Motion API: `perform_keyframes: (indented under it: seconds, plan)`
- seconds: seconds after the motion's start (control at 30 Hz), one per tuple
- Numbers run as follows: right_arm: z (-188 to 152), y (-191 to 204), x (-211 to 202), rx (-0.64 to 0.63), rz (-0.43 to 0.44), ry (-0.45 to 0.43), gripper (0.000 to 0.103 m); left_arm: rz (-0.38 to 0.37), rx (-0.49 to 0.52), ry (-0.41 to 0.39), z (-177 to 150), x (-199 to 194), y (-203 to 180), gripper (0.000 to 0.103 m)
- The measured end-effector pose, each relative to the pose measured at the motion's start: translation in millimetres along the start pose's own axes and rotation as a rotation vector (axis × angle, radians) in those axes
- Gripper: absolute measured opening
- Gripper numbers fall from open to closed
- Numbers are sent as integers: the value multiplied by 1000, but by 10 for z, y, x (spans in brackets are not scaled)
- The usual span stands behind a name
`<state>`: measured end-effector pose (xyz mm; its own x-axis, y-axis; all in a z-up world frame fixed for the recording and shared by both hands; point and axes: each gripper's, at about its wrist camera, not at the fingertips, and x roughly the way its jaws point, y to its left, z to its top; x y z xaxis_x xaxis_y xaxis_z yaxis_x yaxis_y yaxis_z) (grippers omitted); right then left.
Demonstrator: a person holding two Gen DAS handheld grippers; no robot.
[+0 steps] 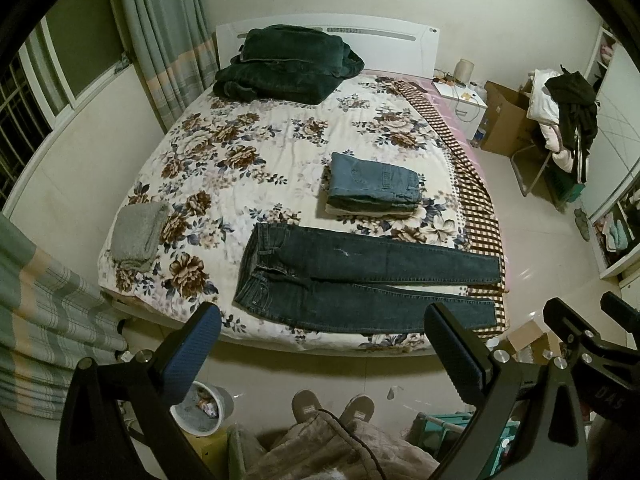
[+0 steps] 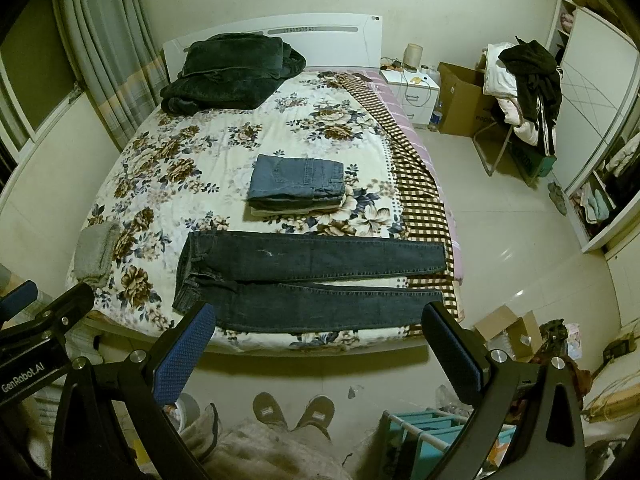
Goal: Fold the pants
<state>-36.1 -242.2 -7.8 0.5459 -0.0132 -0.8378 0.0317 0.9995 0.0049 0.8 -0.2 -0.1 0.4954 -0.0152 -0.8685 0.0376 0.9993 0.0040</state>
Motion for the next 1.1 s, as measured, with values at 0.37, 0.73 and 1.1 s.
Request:
perform_keyframes:
  seconds: [0.37,0.73,1.1]
  plan:
    - [4,54,43,27,-5,6,103,13,-11,-5,6,91,38,103]
    - [361,230,1100,214,-105,19,103,114,-40,29,684,1372,334,103]
    - [861,-542,3698,470,-87,276,103,220,-279,283,1145,3428,475,103]
